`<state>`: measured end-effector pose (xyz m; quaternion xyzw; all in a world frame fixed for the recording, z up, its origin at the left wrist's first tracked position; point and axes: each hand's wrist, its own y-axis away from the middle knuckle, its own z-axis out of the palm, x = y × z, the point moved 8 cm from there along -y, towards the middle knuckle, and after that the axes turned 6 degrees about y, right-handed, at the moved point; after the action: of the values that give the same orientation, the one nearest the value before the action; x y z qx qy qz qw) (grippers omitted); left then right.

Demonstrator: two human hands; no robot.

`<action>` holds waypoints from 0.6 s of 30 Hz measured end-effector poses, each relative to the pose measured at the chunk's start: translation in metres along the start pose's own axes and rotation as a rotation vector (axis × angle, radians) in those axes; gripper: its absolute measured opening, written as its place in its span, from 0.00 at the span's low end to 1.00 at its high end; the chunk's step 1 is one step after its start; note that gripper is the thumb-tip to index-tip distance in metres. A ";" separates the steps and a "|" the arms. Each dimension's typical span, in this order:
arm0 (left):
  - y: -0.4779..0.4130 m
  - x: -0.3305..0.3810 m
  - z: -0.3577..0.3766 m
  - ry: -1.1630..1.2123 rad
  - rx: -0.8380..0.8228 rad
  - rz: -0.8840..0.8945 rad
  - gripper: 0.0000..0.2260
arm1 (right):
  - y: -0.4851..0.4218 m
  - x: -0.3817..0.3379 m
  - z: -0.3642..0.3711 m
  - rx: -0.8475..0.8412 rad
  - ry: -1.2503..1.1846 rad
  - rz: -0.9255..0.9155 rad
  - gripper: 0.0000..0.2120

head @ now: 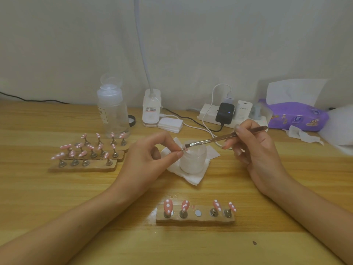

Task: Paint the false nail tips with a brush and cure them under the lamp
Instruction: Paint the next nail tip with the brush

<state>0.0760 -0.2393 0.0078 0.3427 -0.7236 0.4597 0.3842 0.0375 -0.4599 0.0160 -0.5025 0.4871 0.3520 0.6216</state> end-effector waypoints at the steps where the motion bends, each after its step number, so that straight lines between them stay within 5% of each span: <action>1: 0.000 0.000 0.000 0.004 -0.001 -0.002 0.04 | 0.000 0.000 0.001 -0.010 0.007 0.000 0.10; 18: -0.001 -0.006 0.000 0.080 -0.013 -0.098 0.04 | -0.001 0.002 -0.002 0.007 -0.010 -0.001 0.10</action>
<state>0.0796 -0.2392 0.0028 0.3566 -0.6930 0.4490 0.4371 0.0384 -0.4619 0.0146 -0.4987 0.4850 0.3526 0.6259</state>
